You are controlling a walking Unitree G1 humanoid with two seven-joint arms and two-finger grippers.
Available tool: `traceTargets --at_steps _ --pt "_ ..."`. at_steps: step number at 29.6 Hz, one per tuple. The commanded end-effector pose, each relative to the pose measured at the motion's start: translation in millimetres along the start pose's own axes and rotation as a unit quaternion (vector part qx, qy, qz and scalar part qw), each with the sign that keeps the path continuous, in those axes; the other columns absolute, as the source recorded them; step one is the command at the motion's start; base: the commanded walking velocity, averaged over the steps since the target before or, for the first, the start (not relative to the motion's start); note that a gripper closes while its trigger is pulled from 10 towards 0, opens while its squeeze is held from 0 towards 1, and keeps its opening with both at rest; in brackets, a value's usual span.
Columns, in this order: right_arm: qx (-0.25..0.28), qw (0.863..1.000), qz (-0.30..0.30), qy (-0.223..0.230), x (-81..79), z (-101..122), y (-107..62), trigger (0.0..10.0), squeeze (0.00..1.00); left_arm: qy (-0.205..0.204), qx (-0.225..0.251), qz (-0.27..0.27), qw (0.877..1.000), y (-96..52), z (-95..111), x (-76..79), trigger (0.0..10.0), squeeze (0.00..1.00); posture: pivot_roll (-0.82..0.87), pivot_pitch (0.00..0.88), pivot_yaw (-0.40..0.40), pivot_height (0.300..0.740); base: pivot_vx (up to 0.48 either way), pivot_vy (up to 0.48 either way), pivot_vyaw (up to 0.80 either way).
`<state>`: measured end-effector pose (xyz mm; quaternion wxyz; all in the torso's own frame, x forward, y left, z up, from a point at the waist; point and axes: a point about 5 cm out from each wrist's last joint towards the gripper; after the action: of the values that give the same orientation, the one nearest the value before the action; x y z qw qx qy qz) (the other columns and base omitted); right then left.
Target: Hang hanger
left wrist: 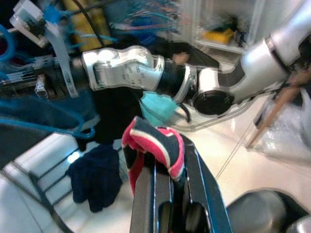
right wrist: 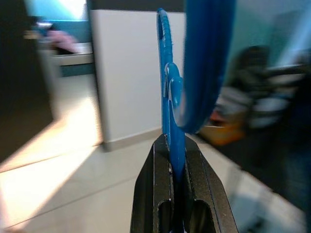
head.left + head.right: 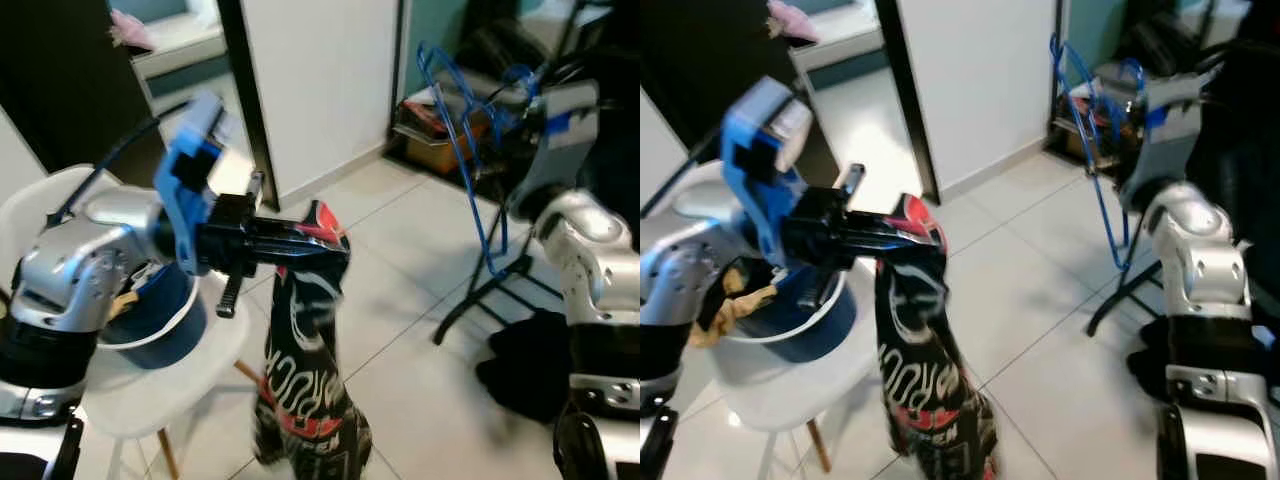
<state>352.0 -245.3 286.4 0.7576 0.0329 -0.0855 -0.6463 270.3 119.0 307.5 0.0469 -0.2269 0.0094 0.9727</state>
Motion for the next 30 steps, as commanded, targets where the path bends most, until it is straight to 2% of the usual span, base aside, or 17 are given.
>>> traceTargets --at_steps 1,3,5,6,7,8,9,10,11,14,15,16,17,19,22,25,30 --pt "0.003 1.000 0.016 -0.003 -6.2 2.6 1.5 10.0 0.00 0.012 -0.025 -0.002 1.000 -4.3 -2.0 0.7 10.0 0.00 -0.08 0.000 0.094 0.740 0.000 0.000 -0.80" --pt "-0.003 1.000 0.022 -0.009 -5.2 2.1 0.0 10.0 0.00 0.029 -0.069 -0.009 0.997 -5.0 -11.5 1.3 10.0 0.00 -0.08 0.000 0.095 0.740 0.000 0.000 -0.80" --pt "-0.018 0.999 0.037 -0.024 -4.2 -0.4 -3.5 10.0 0.00 0.079 -0.205 -0.013 0.975 -10.2 -38.8 -1.9 10.0 0.00 -0.08 0.000 0.093 0.740 0.000 0.000 -0.80" --pt "-0.018 0.999 0.037 -0.024 -4.2 -0.4 -3.5 10.0 0.00 0.079 -0.205 -0.013 0.975 -10.2 -38.8 -1.9 10.0 0.00 -0.08 0.000 0.093 0.740 0.000 0.000 -0.80" --pt "-0.030 0.998 0.046 -0.032 -3.6 -3.0 -5.8 10.0 0.00 0.123 -0.304 -0.017 0.944 -17.7 -56.5 -6.2 10.0 0.00 -0.09 0.000 0.094 0.740 0.000 0.000 -0.80" --pt "-0.030 0.998 0.046 -0.032 -3.6 -3.0 -5.8 10.0 0.00 0.123 -0.304 -0.017 0.944 -17.7 -56.5 -6.2 10.0 0.00 -0.09 0.000 0.094 0.740 0.000 0.000 -0.80" --pt "-0.040 0.997 0.053 -0.037 -2.9 -5.3 -7.7 10.0 0.00 0.157 -0.371 -0.022 0.915 -24.7 -68.4 -10.2 10.0 0.00 -0.09 0.000 0.093 0.740 0.000 0.000 -0.80" --pt "-0.040 0.997 0.053 -0.037 -2.9 -5.3 -7.7 10.0 0.00 0.157 -0.371 -0.022 0.915 -24.7 -68.4 -10.2 10.0 0.00 -0.09 0.000 0.093 0.740 0.000 0.000 -0.80" --pt "-0.050 0.995 0.072 -0.046 -1.8 -7.9 -11.4 10.0 0.00 0.203 -0.412 -0.017 0.888 -27.5 -75.2 -18.1 10.0 0.00 -0.09 0.000 0.095 0.740 0.000 0.000 0.00" --pt "-0.056 0.994 0.084 -0.052 -1.0 -9.4 -14.0 10.0 0.00 0.231 -0.430 -0.012 0.873 -28.0 -78.0 -23.2 10.0 0.00 -0.09 0.000 0.095 0.740 0.000 0.000 0.00" --pt "-0.089 0.981 0.149 -0.089 0.2 -15.0 -28.4 10.0 0.00 0.352 -0.425 0.065 0.831 -15.8 -71.8 -48.8 10.0 0.00 -0.09 0.000 0.095 0.740 0.000 0.000 0.00" --pt "-0.089 0.981 0.149 -0.089 0.2 -15.0 -28.4 10.0 0.00 0.352 -0.425 0.065 0.831 -15.8 -71.8 -48.8 10.0 0.00 -0.09 0.000 0.095 0.740 0.000 0.000 0.00" --pt "-0.109 0.973 0.176 -0.106 2.0 -17.8 -35.9 10.0 0.00 0.407 -0.405 0.089 0.814 -9.6 -63.6 -56.6 10.0 0.00 -0.10 0.000 0.099 0.740 0.000 0.000 0.00" --pt "-0.124 0.967 0.193 -0.111 4.8 -18.4 -41.7 10.0 0.00 0.444 -0.391 0.107 0.799 -6.4 -56.4 -62.3 10.0 0.00 -0.10 0.000 0.099 0.740 0.000 0.000 0.00" --pt "-0.153 0.944 0.268 -0.118 10.6 -13.9 -61.9 10.0 0.00 0.498 -0.345 0.131 0.785 -4.9 -39.4 -68.7 10.0 0.00 -0.11 0.000 0.103 0.740 0.000 0.000 0.00" --pt "-0.159 0.934 0.296 -0.120 9.8 -12.6 -68.5 10.0 0.00 0.503 -0.336 0.133 0.785 -5.6 -36.6 -69.0 10.0 0.00 -0.11 0.000 0.103 0.740 0.000 0.000 0.00" --pt "-0.192 0.905 0.363 -0.111 20.5 -1.7 -88.6 10.0 0.00 0.503 -0.274 0.100 0.814 -14.6 -26.1 -62.6 10.0 0.00 -0.11 0.000 0.102 0.740 0.000 0.000 0.00"
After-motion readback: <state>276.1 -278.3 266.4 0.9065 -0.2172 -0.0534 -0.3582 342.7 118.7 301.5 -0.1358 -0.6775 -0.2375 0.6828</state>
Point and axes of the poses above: a point about 5 cm out from each wrist's last joint towards the gripper, its own y axis pointing out of the wrist towards the gripper, its own z axis along the axis of the wrist's last joint, x = y × z, and after that the axes turned 6 degrees about y, right-handed
